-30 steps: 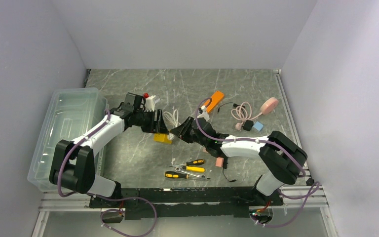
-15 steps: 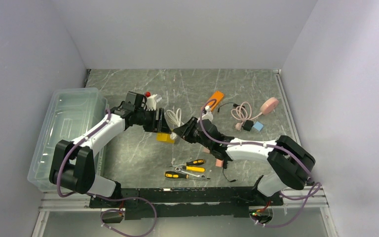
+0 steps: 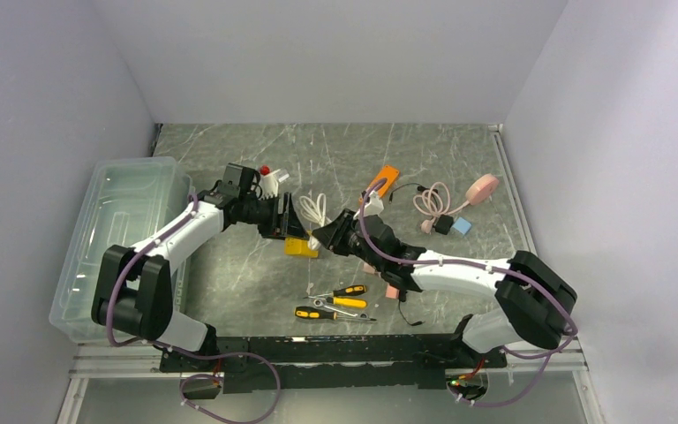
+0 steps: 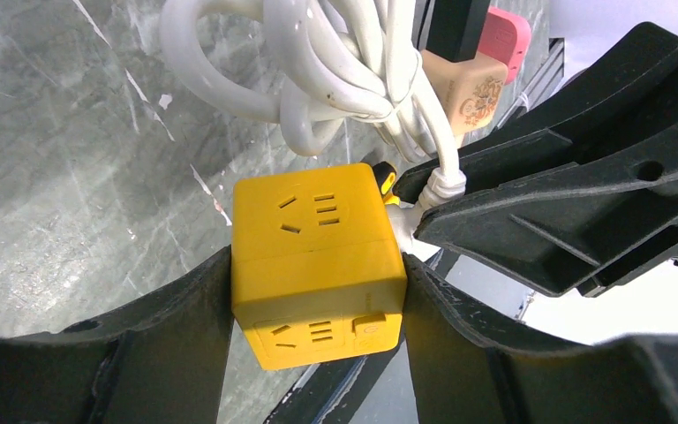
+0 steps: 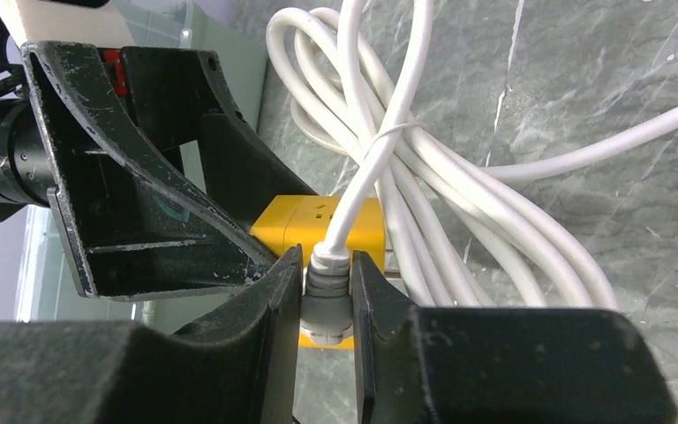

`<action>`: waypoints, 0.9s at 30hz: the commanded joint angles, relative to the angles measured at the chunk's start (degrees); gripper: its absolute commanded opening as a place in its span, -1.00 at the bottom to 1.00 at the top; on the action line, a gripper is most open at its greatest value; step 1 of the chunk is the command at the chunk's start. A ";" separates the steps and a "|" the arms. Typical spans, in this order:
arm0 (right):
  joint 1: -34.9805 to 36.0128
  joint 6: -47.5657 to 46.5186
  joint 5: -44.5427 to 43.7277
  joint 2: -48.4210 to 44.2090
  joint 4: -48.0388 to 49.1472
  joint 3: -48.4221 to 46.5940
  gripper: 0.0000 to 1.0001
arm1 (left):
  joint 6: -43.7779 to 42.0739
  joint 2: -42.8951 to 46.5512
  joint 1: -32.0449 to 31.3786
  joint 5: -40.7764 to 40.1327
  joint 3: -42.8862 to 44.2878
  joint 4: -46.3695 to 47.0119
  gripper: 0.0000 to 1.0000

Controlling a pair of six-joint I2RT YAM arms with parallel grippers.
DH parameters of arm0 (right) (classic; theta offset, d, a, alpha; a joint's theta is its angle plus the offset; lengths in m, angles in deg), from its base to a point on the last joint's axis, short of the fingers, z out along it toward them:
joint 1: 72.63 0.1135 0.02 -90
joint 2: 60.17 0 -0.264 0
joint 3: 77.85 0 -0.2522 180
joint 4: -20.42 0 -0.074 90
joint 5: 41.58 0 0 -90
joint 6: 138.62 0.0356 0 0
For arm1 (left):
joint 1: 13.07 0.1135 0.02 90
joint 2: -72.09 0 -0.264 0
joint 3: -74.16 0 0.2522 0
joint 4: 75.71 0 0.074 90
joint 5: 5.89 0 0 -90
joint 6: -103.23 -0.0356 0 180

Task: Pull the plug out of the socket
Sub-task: Remove the plug from the socket.

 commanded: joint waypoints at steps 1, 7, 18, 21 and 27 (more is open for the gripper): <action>0.21 -1.78 -2.60 -3.06 -1.66 -1.83 -1.00 | -0.37 -0.12 2.71 -1.71 1.37 2.69 -1.00; -1.40 1.75 -2.06 -2.53 -3.33 -1.14 -1.00 | -1.11 2.63 2.62 0.27 0.25 5.70 -1.00; -6.77 4.99 3.83 0.40 -8.53 -3.14 -1.00 | -4.10 4.64 -0.53 3.01 0.53 6.32 -1.00; -6.54 2.82 4.58 0.16 -5.89 -2.92 -1.00 | -3.60 3.89 -0.35 0.98 1.05 4.78 -1.00; -1.34 -2.97 -2.87 -2.47 -5.36 -3.34 -1.00 | -0.16 0.02 2.34 1.92 1.04 4.48 -1.00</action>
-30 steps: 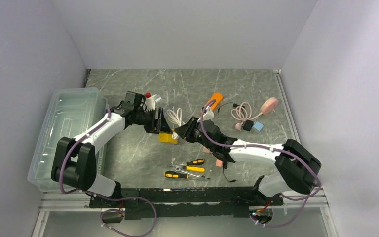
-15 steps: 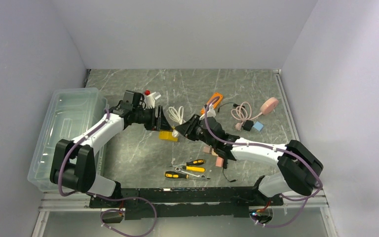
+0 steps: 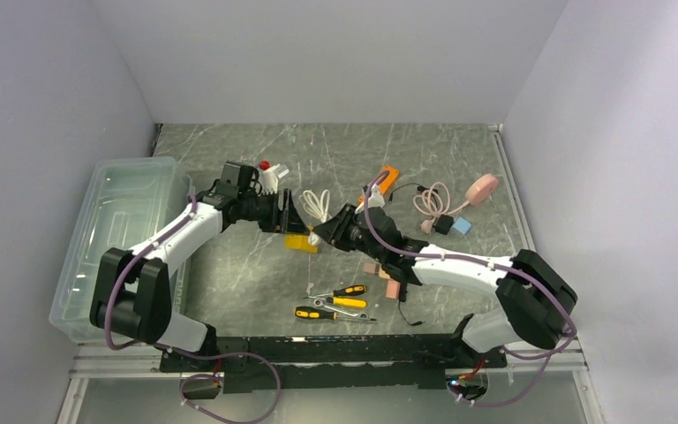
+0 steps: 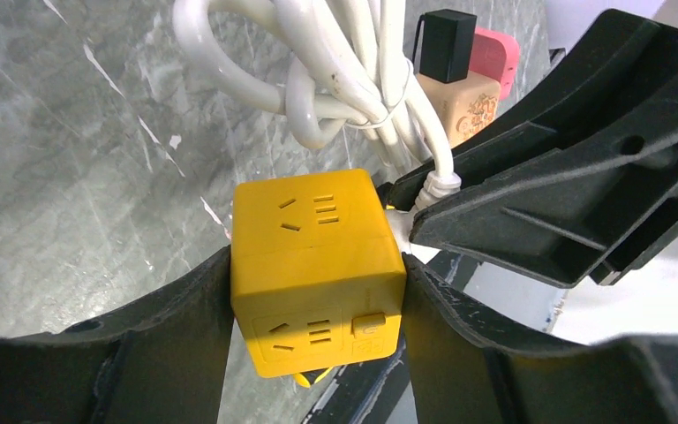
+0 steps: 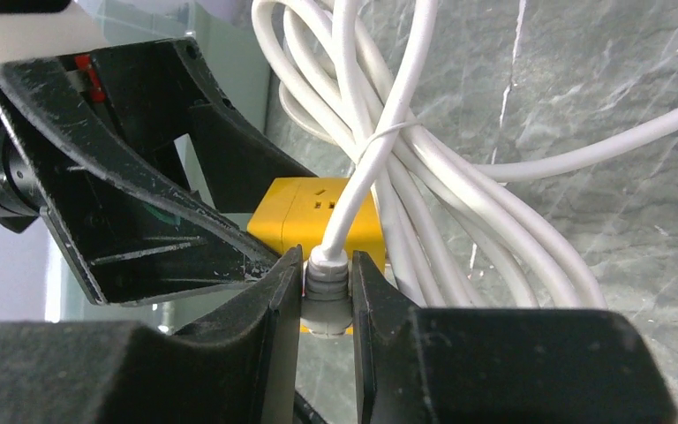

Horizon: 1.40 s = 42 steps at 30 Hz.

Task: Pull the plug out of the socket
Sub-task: Remove the plug from the socket.

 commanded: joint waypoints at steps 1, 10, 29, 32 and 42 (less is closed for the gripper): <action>3.40 -6.57 -10.74 -2.82 -1.98 -1.28 -1.00 | 1.49 -1.99 2.83 2.05 1.46 -0.07 -1.00; 8.01 -4.50 -16.78 -5.57 -2.09 1.46 -1.00 | 2.59 -3.17 4.62 1.19 1.22 -0.51 -1.00; -4.32 -2.37 0.36 -2.95 -1.36 1.75 -1.00 | -3.91 1.06 -1.05 2.45 2.03 -0.45 -1.00; -3.99 -2.78 -0.44 -3.51 -1.23 1.92 -1.00 | -3.03 -0.19 -0.61 -0.77 2.61 -2.48 -1.00; 6.98 -4.37 -16.50 -7.96 -5.05 2.42 -1.00 | 0.95 -3.20 3.66 -2.52 2.28 -3.24 -1.00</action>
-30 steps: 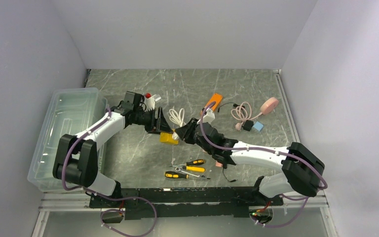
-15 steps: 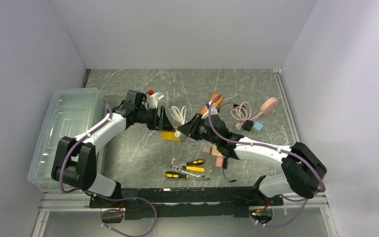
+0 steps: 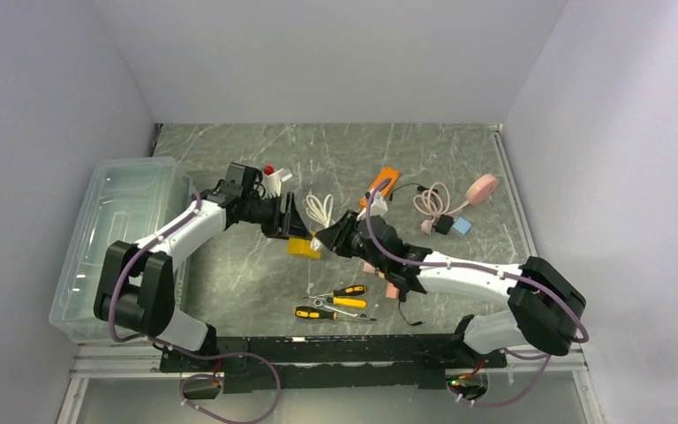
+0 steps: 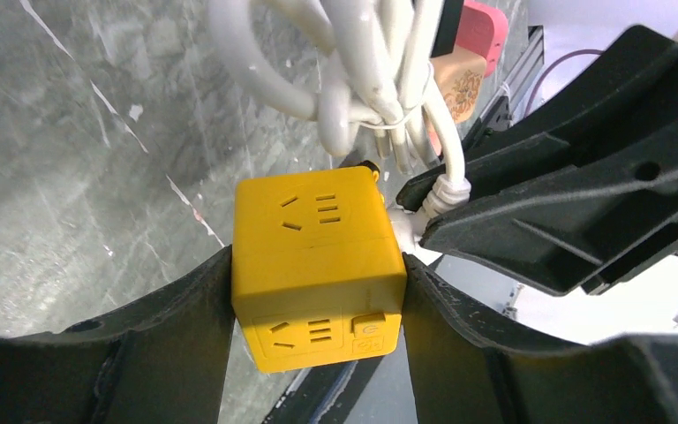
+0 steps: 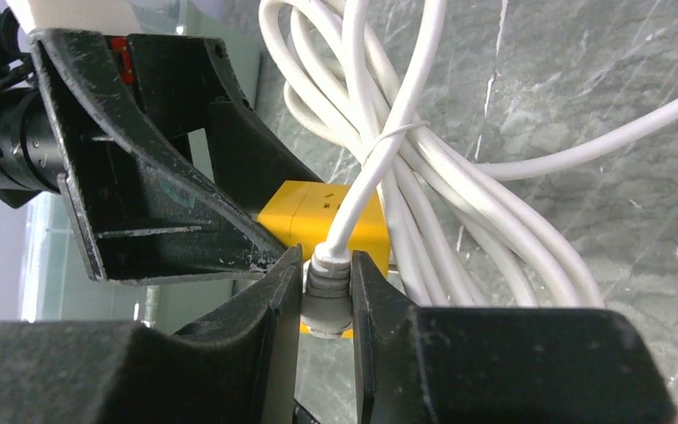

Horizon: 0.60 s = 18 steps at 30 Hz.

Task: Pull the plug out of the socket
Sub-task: Remove the plug from the socket.

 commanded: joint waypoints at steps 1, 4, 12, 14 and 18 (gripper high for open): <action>4.68 -2.49 -12.47 -4.70 -3.49 0.53 -1.00 | -0.14 -0.73 4.06 -5.23 1.53 -0.78 -1.00; 5.30 -1.58 -13.55 -4.15 -4.71 0.19 -1.00 | -0.20 -0.79 4.20 -4.96 1.47 -0.48 -1.00; 0.86 -1.09 -7.18 -3.70 -6.50 -1.50 -1.00 | -3.72 2.02 2.03 -8.45 1.80 -1.65 -1.00; -2.78 -1.00 -2.22 -3.19 -6.04 -1.65 -1.00 | -5.31 3.48 0.20 -9.88 1.90 -1.70 -1.00; -7.37 -2.56 4.84 -0.22 -8.04 -4.23 -1.00 | -8.74 5.61 -3.59 -14.19 2.57 -3.23 -1.00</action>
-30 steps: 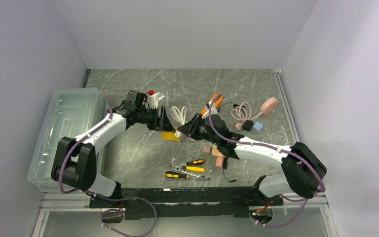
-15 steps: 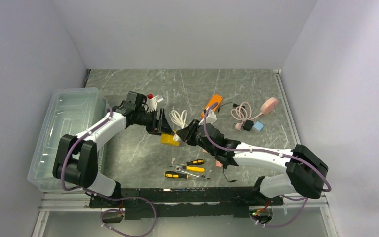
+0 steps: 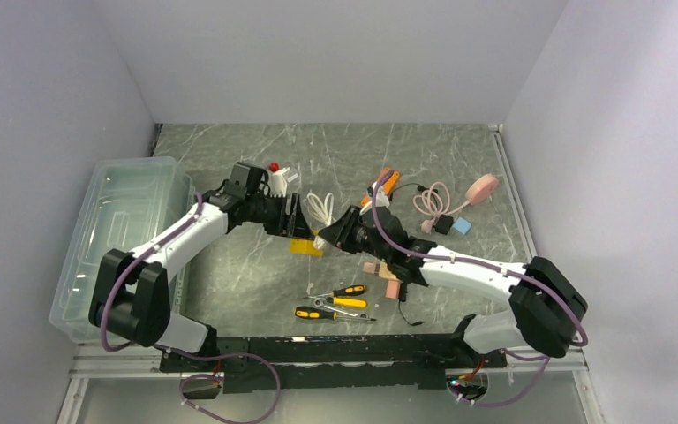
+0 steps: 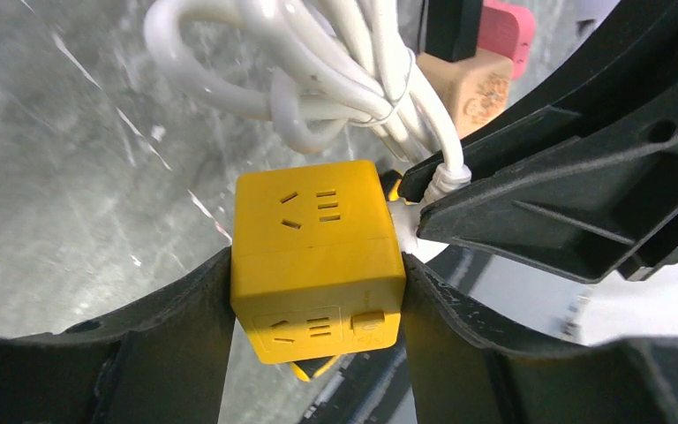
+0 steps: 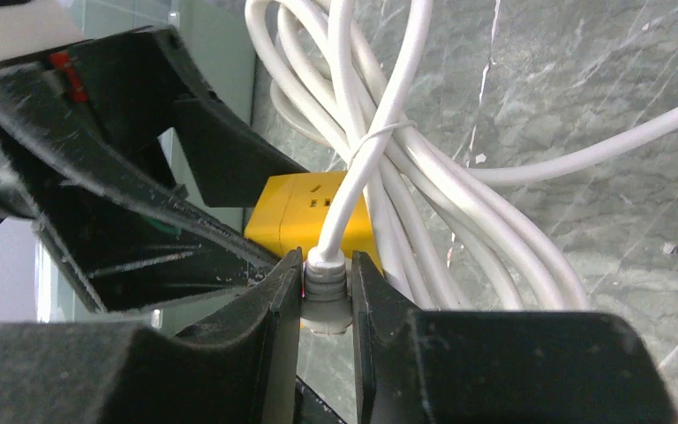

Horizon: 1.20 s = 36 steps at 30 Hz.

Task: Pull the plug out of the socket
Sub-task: Remove the plug from the socket.

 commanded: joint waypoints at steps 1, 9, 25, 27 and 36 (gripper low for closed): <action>-6.18 -3.21 3.31 1.38 -4.86 -4.04 -1.00 | -7.69 4.07 -1.88 -11.58 2.40 -2.45 -1.00; -6.09 -2.80 3.69 2.42 -2.27 -3.61 -1.00 | -4.80 2.11 -0.33 -11.86 2.81 -3.15 -1.00; 6.00 -1.01 -13.18 -1.09 -3.69 -0.63 -1.00 | -1.94 -0.82 6.01 -7.80 2.40 -2.70 -1.00; 6.00 -1.40 -13.30 -1.22 -4.41 -1.17 -1.00 | -2.11 -0.42 6.06 -7.40 2.21 -2.11 -1.00; 5.86 -4.77 -14.74 -1.59 -4.75 -3.10 -1.00 | -1.94 0.96 6.06 -6.42 1.80 -1.29 -1.00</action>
